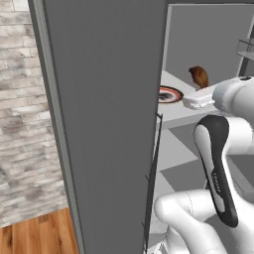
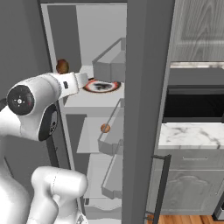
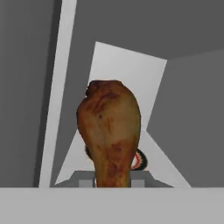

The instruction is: Retrieve the chicken drumstick from the fridge and place it on the saucepan with marinade on the stove.

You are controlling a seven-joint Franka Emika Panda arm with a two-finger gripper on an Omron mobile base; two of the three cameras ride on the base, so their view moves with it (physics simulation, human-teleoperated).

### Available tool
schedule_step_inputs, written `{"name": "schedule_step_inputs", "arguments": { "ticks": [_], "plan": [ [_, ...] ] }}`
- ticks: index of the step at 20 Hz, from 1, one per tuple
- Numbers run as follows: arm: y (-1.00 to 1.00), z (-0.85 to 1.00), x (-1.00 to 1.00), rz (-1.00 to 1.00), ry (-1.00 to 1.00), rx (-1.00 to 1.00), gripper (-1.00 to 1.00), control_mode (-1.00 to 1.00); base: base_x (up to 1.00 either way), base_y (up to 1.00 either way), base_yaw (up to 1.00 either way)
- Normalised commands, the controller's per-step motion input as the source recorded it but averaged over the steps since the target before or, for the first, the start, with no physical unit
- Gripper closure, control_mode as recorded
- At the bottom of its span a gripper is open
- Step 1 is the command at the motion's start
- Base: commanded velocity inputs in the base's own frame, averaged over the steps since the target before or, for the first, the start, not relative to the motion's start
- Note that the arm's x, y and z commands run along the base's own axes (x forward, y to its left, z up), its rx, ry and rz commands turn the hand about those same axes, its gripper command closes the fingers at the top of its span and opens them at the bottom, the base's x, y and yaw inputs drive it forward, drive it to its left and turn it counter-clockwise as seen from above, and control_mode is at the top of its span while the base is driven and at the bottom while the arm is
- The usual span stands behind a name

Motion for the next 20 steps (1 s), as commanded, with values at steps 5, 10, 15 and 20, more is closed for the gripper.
{"name": "schedule_step_inputs", "arguments": {
  "ticks": [5,10,15,20],
  "plan": [
    [0.01,-0.07,-1.0,0.0,-0.01,0.0,1.0,-1.0,0.0,0.0,0.0],
    [0.15,-0.36,-0.63,0.0,0.01,-0.03,1.0,-1.0,0.0,0.0,0.0],
    [0.03,-0.35,-0.15,0.0,0.01,-0.01,1.0,-1.0,0.0,0.0,0.0],
    [0.0,-0.15,0.0,0.0,0.0,0.0,1.0,-1.0,0.0,0.0,0.0]
  ]
}}
